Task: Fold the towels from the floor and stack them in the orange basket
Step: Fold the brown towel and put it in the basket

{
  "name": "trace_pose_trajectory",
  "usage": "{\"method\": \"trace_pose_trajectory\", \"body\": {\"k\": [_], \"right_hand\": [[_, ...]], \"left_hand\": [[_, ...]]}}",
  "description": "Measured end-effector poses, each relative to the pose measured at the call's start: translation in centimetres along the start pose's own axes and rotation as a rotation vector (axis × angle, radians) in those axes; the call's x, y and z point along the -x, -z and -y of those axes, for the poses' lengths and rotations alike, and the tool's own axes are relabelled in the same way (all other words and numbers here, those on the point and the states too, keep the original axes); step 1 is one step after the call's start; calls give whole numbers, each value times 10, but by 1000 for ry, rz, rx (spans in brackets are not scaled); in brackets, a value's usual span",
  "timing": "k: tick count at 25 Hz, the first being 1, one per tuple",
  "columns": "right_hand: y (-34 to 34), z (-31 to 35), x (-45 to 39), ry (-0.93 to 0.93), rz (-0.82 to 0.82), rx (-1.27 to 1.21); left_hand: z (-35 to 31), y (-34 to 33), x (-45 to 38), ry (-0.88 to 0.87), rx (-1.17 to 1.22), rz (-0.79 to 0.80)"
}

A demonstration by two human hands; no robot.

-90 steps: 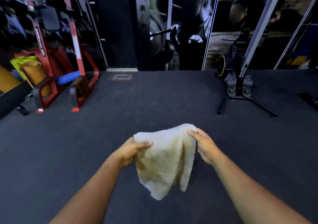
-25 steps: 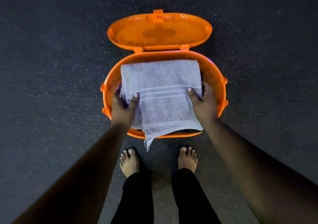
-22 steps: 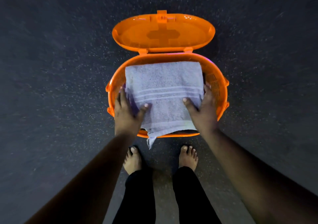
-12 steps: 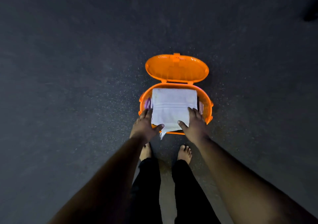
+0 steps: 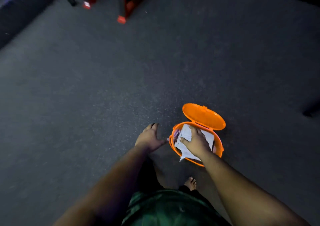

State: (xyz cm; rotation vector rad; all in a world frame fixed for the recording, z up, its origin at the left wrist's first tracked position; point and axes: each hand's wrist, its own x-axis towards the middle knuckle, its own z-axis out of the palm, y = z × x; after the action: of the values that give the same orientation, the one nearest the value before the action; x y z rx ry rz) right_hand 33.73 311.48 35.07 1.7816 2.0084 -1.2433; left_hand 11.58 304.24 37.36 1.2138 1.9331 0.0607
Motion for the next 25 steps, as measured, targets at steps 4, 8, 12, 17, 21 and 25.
{"method": "trace_pose_trajectory", "body": {"k": [4,8,12,17,21,25], "right_hand": [[4,110,-52,69,-30,40],[20,221,-103,119,-69,29],[51,319,-163,149,-101,-5],[96,401,-260,194,-123,-15],[144,458,-355,229,-100,-36],[195,511,-421,264,-60,5]], "left_hand": [[48,91,-35,12,66,-47],[80,188,-74,-25,68,-68],[97,286,-117,-27,85,-113],[102,379,-205,-12,85,-164],[89,456,-283,21,92,-210],[76,521,-342,40,101,-244]]}}
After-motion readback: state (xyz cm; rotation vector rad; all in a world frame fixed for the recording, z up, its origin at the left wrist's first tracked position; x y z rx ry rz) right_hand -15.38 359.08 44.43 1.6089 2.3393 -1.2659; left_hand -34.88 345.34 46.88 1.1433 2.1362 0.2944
